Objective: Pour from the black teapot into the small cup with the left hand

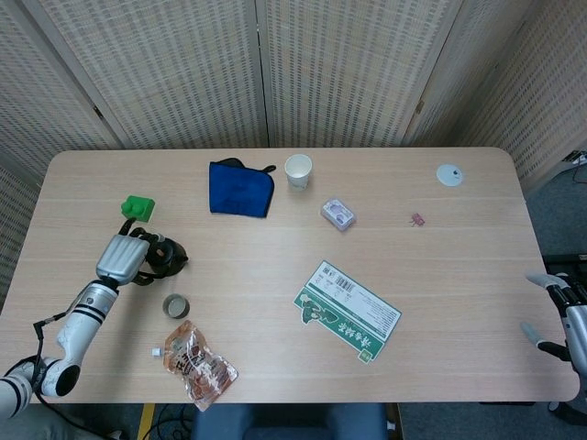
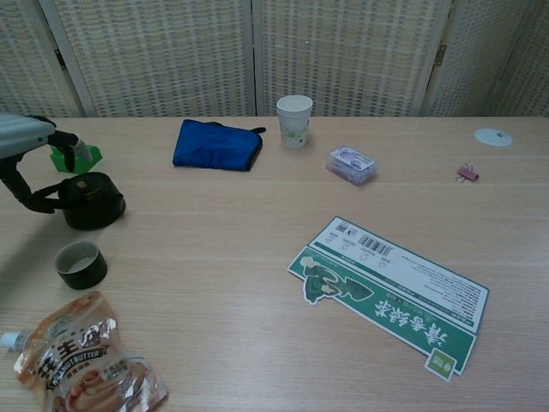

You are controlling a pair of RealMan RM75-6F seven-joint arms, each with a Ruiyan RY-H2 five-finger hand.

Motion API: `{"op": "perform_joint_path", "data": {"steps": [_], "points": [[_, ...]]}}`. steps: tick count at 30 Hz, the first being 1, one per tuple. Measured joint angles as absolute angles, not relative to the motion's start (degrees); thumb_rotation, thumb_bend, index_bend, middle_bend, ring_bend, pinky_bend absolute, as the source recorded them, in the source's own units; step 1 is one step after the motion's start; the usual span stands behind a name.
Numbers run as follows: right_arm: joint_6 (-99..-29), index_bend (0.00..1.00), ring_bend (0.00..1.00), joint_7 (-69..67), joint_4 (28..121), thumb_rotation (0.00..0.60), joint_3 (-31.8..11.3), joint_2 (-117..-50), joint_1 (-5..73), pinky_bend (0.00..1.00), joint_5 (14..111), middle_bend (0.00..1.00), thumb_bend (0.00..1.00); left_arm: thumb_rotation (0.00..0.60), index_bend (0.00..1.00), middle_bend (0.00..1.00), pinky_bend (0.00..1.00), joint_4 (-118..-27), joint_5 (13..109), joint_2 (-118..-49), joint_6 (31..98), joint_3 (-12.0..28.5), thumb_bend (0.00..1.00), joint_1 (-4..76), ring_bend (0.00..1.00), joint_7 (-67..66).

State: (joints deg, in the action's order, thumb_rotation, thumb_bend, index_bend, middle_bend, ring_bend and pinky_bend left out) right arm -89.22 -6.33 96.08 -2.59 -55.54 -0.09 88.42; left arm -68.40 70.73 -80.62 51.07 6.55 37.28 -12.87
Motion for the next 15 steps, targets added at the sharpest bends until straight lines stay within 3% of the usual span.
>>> {"op": "perform_joint_path", "data": {"steps": [15], "points": [[-88.9, 0.26, 0.2, -6.3, 96.2, 0.6, -2.8, -55.6, 0.3, 0.19, 88.7, 0.29, 0.19, 0.6, 0.27, 0.33, 0.0, -69.4, 70.8, -79.9, 53.7, 6.9, 0.11, 36.2, 0.2, -11.5]]}}
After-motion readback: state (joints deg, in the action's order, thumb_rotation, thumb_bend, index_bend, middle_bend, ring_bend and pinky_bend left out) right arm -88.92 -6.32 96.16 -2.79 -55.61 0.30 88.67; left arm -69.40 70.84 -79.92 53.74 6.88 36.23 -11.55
